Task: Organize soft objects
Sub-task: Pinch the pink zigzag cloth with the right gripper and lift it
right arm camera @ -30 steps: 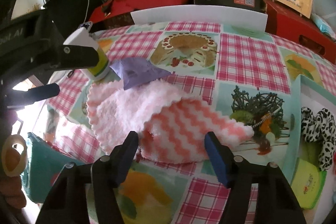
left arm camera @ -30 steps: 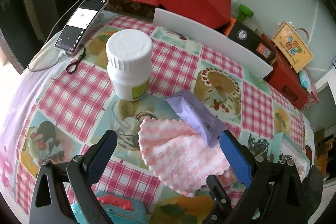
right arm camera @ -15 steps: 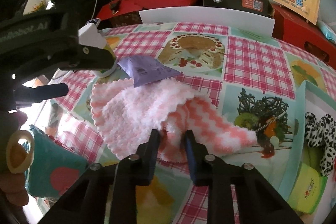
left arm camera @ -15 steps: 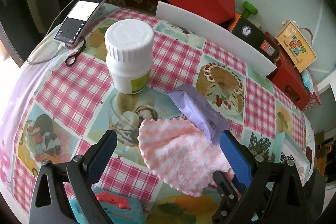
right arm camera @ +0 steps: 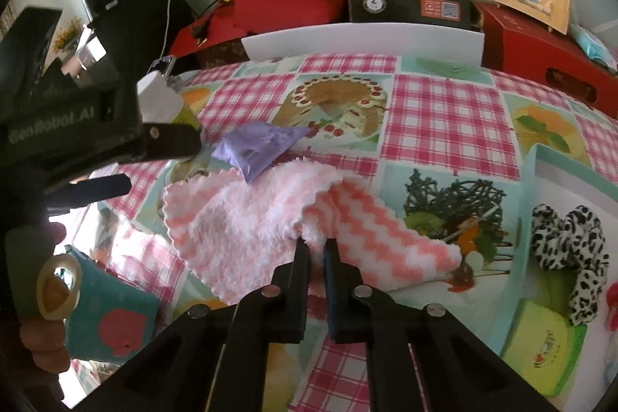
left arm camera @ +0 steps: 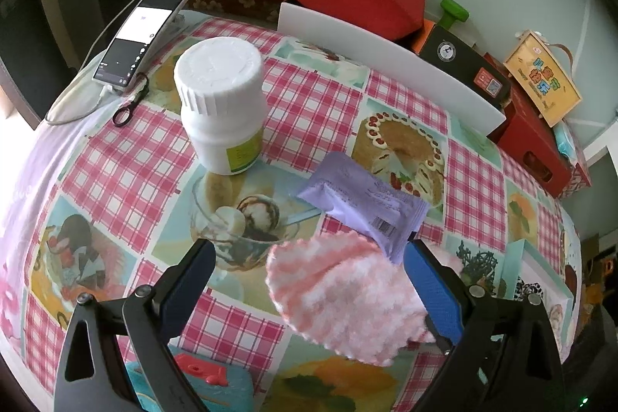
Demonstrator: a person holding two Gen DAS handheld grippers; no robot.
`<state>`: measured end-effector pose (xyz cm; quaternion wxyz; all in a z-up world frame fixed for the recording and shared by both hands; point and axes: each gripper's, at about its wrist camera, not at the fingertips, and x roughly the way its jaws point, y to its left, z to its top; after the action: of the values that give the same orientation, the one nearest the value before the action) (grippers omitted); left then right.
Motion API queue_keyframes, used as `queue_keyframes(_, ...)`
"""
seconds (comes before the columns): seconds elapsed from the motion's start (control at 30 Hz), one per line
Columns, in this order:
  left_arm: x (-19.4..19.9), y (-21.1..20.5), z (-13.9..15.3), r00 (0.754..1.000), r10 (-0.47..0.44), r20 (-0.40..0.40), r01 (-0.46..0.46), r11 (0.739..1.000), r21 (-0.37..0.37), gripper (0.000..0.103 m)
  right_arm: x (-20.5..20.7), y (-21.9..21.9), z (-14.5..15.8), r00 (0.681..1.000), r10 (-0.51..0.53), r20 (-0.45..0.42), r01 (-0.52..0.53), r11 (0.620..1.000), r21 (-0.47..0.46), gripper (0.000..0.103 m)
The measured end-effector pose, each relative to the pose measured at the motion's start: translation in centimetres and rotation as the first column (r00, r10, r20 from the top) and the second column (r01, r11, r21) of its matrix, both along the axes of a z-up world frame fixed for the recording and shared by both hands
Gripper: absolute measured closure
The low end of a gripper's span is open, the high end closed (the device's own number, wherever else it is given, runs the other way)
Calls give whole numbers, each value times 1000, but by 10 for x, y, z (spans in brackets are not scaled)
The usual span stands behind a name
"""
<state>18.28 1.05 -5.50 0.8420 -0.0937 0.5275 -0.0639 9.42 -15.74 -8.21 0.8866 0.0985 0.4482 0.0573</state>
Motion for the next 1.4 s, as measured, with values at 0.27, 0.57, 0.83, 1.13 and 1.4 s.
queue_keyframes(0.27,1,-7,-2,1000,-16,13,16,1000,-14,5,-8,-23,16,997,-65,47,64,997,32,96)
queue_keyframes(0.57,2,-15,-3,999,-36,26,37,999,-26,5,-20,-48,44,982,-123,143,115,991,62,96)
queue_keyframes(0.83,7,-22,-6,997,-59,46,59,998,-3,5,-38,-79,72,941,-228,251,214,973,82,96)
queue_keyframes(1.13,11,-48,-15,990,-125,65,120,990,75,5,-50,-121,64,920,-336,202,331,942,59,96)
queue_keyframes(1.4,22,-65,-22,983,-157,94,146,983,112,5,-65,-159,58,887,-434,158,422,901,105,96)
